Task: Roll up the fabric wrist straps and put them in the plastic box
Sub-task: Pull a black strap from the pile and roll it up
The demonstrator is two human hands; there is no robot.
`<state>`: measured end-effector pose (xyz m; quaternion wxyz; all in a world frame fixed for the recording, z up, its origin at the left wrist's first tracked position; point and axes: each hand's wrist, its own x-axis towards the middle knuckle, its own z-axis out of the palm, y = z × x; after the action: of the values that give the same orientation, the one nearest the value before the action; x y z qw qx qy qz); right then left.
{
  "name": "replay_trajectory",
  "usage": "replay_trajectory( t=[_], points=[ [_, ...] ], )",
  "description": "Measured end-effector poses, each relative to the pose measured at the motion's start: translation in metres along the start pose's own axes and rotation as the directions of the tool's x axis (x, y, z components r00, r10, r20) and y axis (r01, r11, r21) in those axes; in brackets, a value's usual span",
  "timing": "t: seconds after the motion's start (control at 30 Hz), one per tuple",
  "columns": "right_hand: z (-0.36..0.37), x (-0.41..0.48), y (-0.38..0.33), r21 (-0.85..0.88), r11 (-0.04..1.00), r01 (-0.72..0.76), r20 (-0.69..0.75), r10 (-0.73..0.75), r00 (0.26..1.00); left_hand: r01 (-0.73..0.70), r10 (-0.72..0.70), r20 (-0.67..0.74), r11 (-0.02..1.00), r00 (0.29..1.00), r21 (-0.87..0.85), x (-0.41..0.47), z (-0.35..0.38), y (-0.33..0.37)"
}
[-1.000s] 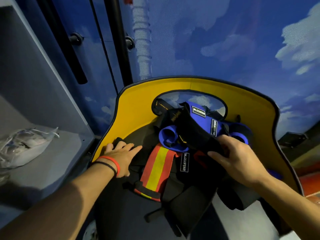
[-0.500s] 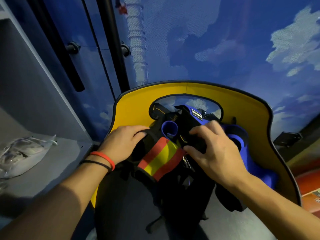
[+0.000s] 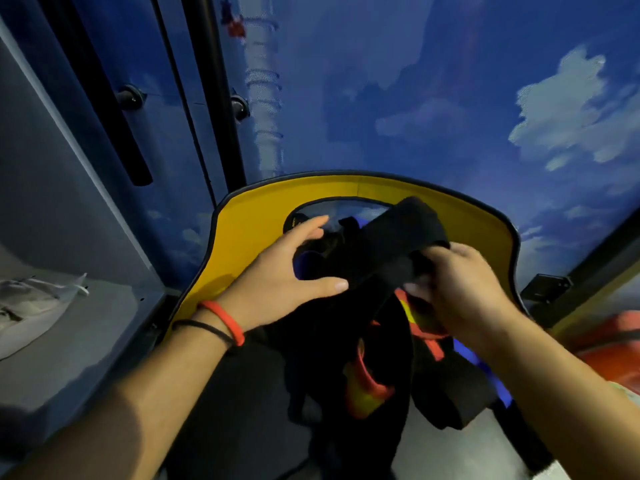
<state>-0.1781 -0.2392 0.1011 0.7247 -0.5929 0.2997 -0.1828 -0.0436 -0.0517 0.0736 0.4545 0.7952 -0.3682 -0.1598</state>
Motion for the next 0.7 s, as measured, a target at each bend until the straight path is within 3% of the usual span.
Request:
replay_trajectory(
  t=[0.1, 0.2, 0.3, 0.43, 0.57, 0.7],
  points=[
    [-0.021, 0.005, -0.015, 0.409, 0.906, -0.111, 0.068, 0.091, 0.994, 0.088, -0.081, 0.056, 0.989, 0.995, -0.118, 0.001, 0.000, -0.006],
    [-0.036, 0.007, -0.023, 0.547, 0.810, -0.210, 0.122, 0.171, 0.978, 0.152, -0.122, 0.183, 0.975, 0.975, -0.162, 0.000, 0.012, -0.007],
    [-0.041, 0.011, -0.018, 0.573, 0.769, -0.285, 0.149, 0.244, 0.958, 0.206, -0.146, 0.265, 0.954, 0.953, -0.217, 0.000, 0.027, -0.003],
    [-0.044, 0.018, -0.006, 0.590, 0.712, -0.381, 0.186, 0.339, 0.922, 0.227, -0.148, 0.237, 0.907, 0.960, -0.354, 0.000, 0.043, 0.004],
    [-0.037, 0.019, 0.010, 0.509, 0.707, -0.491, 0.266, 0.414, 0.871, 0.281, -0.214, 0.183, 0.771, 0.959, -0.572, 0.000, 0.058, 0.008],
    [-0.029, 0.015, 0.016, 0.448, 0.728, -0.519, 0.297, 0.426, 0.855, 0.348, -0.229, 0.263, 0.642, 0.937, -0.683, -0.006, 0.070, 0.019]
  ],
)
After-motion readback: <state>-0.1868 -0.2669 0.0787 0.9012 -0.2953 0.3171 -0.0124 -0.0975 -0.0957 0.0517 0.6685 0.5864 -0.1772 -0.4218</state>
